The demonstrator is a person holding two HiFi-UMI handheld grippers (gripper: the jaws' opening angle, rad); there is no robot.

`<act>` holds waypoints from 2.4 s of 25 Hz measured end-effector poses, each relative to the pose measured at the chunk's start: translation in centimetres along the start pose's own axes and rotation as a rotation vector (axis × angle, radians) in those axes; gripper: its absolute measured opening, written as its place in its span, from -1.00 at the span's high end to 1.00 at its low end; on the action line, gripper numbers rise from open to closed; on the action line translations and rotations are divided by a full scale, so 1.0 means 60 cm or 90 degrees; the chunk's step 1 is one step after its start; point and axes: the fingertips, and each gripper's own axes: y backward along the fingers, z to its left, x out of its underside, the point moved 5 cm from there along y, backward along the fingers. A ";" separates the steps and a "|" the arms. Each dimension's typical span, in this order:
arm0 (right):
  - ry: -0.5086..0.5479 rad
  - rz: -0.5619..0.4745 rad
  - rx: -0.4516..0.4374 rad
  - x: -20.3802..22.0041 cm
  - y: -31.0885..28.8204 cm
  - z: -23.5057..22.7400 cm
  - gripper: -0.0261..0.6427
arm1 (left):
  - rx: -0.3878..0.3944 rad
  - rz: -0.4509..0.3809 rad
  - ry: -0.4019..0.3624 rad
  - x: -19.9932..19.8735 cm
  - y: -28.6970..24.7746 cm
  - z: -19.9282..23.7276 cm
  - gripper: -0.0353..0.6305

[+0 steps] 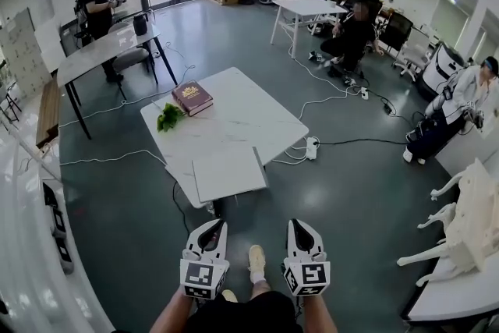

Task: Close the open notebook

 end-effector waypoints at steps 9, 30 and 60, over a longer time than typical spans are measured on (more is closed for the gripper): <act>-0.012 0.025 -0.043 0.002 -0.190 -0.085 0.87 | -0.035 0.028 0.018 -0.012 -0.177 0.054 0.82; -0.054 0.169 -0.142 0.135 -0.494 -0.183 0.87 | -0.102 0.152 0.104 0.093 -0.435 0.147 0.82; -0.237 0.376 -0.297 0.399 -0.661 -0.173 0.06 | -0.156 0.282 0.166 0.273 -0.562 0.196 0.82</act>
